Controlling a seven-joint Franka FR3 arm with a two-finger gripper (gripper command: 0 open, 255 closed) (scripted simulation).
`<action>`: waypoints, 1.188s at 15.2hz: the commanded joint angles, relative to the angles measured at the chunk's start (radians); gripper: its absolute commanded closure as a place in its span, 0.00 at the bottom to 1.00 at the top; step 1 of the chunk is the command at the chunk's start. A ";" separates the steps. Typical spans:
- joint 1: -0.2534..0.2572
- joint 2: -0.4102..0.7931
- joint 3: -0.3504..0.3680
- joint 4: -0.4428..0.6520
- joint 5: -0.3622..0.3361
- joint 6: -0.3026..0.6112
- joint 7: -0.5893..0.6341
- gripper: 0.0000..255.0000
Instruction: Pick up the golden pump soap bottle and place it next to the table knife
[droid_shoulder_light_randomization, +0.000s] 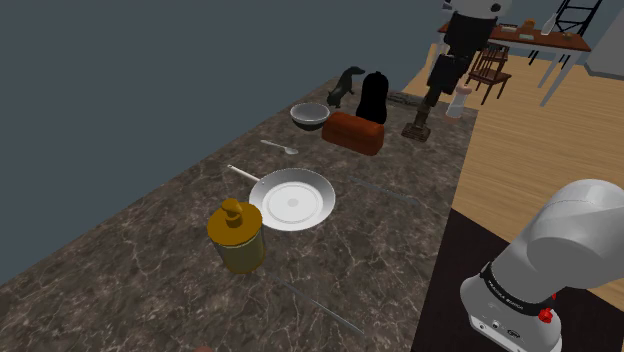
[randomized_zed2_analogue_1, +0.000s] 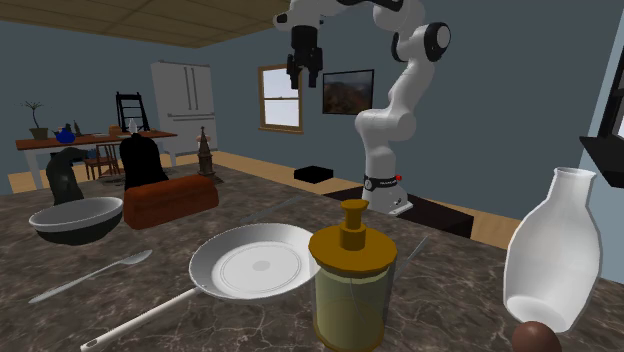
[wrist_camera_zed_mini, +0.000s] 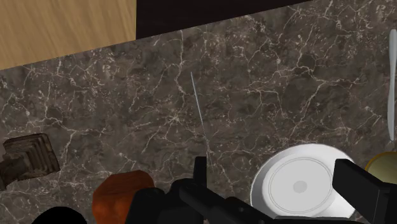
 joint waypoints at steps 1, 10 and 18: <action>0.000 0.000 0.000 0.000 0.000 0.000 0.000 0.00; 0.061 0.110 0.180 -0.023 0.094 0.145 0.198 0.00; 0.097 0.286 0.338 0.040 0.128 0.273 0.376 0.00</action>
